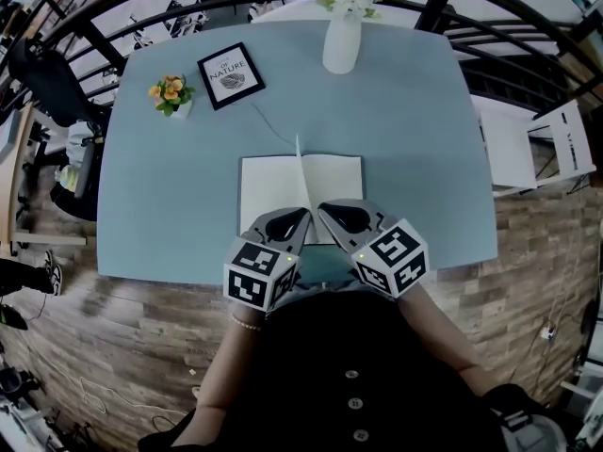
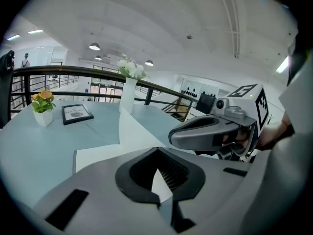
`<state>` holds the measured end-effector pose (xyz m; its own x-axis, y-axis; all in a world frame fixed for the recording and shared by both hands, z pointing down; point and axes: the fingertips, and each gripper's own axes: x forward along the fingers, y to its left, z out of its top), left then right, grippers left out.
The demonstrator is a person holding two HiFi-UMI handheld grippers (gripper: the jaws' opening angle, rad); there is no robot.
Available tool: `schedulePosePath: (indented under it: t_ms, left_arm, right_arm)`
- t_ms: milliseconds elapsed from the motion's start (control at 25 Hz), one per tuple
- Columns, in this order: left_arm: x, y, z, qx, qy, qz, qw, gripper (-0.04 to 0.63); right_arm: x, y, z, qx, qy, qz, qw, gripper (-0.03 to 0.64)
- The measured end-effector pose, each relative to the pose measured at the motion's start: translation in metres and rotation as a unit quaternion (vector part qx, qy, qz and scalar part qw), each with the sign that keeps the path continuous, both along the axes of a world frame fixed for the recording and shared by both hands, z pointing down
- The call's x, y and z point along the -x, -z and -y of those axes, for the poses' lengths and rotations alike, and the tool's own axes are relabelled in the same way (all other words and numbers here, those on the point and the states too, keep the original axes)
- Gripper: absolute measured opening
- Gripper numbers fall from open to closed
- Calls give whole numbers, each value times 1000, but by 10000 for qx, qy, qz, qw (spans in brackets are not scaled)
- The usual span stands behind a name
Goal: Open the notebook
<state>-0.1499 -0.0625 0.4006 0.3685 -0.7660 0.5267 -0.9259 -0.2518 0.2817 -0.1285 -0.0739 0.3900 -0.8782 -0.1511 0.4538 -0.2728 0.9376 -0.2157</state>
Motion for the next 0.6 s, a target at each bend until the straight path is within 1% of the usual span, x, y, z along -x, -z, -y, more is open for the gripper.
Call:
schedulePosePath:
  t_ms: [600]
  left_arm:
    - [4,5,-6,-58,48,-23,10000,17]
  right_arm:
    - [3,-2,-9,9,65,-5,10000,5]
